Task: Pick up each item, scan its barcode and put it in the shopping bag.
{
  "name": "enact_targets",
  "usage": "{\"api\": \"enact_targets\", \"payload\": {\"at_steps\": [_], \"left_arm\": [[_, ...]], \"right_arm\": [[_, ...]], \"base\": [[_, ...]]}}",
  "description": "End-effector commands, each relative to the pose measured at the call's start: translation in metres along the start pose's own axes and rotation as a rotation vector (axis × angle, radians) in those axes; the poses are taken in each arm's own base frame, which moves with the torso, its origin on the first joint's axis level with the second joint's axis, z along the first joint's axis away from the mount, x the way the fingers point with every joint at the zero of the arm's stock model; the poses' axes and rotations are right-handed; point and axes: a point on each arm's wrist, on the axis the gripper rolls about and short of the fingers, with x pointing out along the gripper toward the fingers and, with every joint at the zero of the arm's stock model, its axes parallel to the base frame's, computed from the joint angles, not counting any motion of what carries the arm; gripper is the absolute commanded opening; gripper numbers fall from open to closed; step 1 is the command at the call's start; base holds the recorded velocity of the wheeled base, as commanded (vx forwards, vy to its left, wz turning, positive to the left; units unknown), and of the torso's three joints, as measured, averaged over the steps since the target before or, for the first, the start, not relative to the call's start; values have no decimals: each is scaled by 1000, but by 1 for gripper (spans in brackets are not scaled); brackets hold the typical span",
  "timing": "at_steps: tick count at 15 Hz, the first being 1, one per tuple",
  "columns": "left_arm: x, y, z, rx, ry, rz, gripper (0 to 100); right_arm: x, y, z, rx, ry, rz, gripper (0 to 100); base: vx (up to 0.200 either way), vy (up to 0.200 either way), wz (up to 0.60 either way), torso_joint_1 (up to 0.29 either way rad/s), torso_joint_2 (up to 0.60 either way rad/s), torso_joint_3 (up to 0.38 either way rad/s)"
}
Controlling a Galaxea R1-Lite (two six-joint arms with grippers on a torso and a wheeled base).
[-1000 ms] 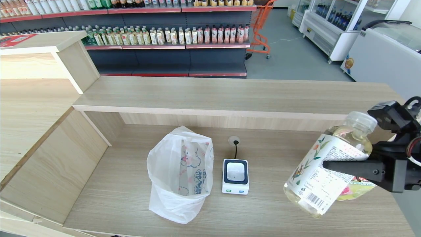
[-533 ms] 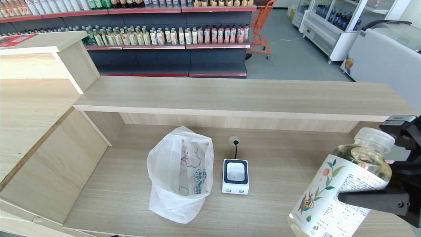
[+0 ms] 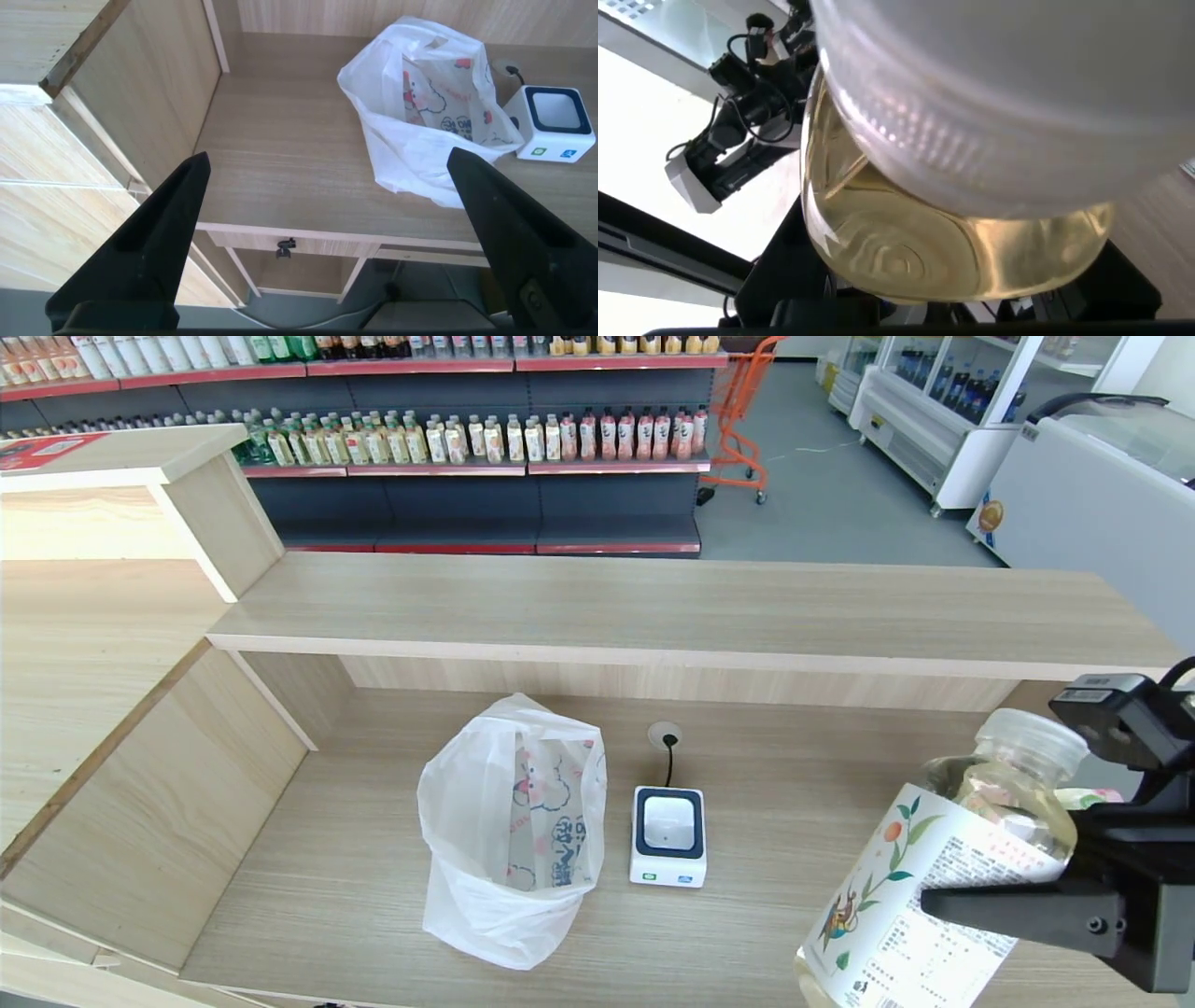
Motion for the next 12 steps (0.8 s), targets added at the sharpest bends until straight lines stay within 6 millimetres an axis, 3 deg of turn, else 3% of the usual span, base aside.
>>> {"api": "enact_targets", "payload": {"at_steps": [1, 9, 12], "left_arm": [[0, 0, 0, 0, 0, 1, 100], [0, 0, 0, 0, 0, 1, 100], [0, 0, 0, 0, 0, 1, 100]], "right_arm": [[2, 0, 0, -1, 4, 8, 0], [3, 0, 3, -17, 0, 11, 0], [-1, 1, 12, -119, -39, -67, 0]], "base": [[0, 0, 0, 0, 0, 0], [0, 0, 0, 0, 0, 0], [0, 0, 0, 0, 0, 0]]}}
